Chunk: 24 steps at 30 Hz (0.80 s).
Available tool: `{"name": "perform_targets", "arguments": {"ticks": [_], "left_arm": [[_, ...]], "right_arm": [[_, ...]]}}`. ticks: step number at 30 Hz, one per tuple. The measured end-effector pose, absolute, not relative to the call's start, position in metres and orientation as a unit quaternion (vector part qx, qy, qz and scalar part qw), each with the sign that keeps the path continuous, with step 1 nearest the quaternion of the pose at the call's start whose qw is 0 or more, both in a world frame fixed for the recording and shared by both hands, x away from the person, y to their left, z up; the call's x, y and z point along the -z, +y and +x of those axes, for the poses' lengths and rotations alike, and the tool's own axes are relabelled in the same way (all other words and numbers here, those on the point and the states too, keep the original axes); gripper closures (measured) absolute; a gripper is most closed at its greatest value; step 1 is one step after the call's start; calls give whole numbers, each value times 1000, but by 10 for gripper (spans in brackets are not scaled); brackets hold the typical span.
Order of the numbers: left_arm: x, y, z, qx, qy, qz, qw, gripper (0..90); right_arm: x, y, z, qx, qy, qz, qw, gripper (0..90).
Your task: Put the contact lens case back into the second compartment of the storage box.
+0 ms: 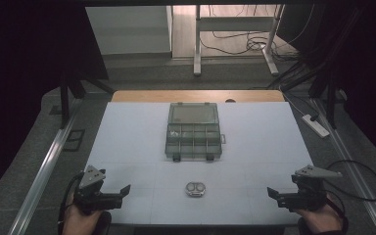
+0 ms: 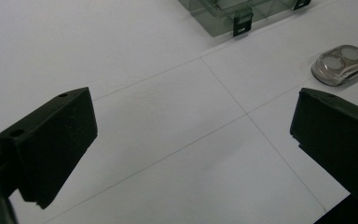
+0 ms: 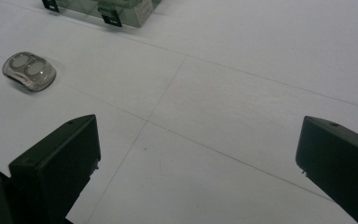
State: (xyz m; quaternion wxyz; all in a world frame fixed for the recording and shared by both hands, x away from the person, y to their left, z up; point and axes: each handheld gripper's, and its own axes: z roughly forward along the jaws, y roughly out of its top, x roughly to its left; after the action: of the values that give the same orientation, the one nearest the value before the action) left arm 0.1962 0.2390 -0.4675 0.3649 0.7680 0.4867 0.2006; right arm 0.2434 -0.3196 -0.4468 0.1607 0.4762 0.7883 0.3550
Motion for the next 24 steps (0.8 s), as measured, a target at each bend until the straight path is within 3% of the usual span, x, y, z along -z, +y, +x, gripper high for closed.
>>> {"name": "perform_targets", "arguments": {"ticks": [13, 24], "left_arm": [[468, 238, 196, -203, 486, 769, 363, 6], [468, 237, 197, -203, 487, 771, 357, 6]], "right_arm": [[442, -314, 249, -362, 810, 432, 161, 0], [442, -308, 255, -380, 827, 394, 126, 0]]}}
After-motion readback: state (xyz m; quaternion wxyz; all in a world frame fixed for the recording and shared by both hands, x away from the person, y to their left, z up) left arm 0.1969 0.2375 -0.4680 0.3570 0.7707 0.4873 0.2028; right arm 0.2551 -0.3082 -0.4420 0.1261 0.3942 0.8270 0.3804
